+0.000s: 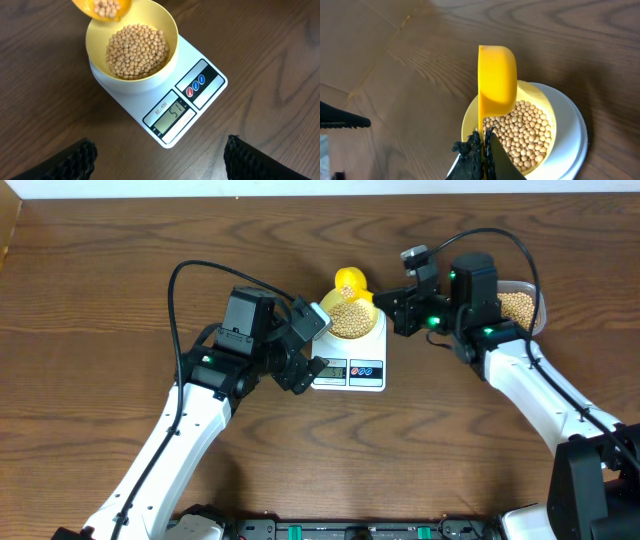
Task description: Scoop item into bowl and weigh 50g on scale
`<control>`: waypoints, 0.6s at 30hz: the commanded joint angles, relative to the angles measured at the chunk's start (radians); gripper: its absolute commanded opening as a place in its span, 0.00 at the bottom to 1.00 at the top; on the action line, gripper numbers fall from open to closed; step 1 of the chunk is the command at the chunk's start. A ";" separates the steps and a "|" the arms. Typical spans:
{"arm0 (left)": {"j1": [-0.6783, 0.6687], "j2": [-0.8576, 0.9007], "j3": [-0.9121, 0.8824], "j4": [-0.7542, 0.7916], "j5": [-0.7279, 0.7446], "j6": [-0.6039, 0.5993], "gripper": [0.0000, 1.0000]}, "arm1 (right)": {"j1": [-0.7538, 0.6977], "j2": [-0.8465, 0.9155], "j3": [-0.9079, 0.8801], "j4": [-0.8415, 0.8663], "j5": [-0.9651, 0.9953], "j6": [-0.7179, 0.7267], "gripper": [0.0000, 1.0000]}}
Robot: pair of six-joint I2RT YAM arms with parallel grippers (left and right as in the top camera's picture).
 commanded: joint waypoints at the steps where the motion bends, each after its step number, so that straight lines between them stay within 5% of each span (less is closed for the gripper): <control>1: 0.005 -0.007 -0.007 0.001 -0.001 0.013 0.84 | -0.016 0.008 0.019 -0.002 -0.054 0.038 0.01; 18: 0.005 -0.007 -0.007 0.001 -0.001 0.013 0.84 | 0.024 0.010 0.019 -0.194 0.162 -0.324 0.01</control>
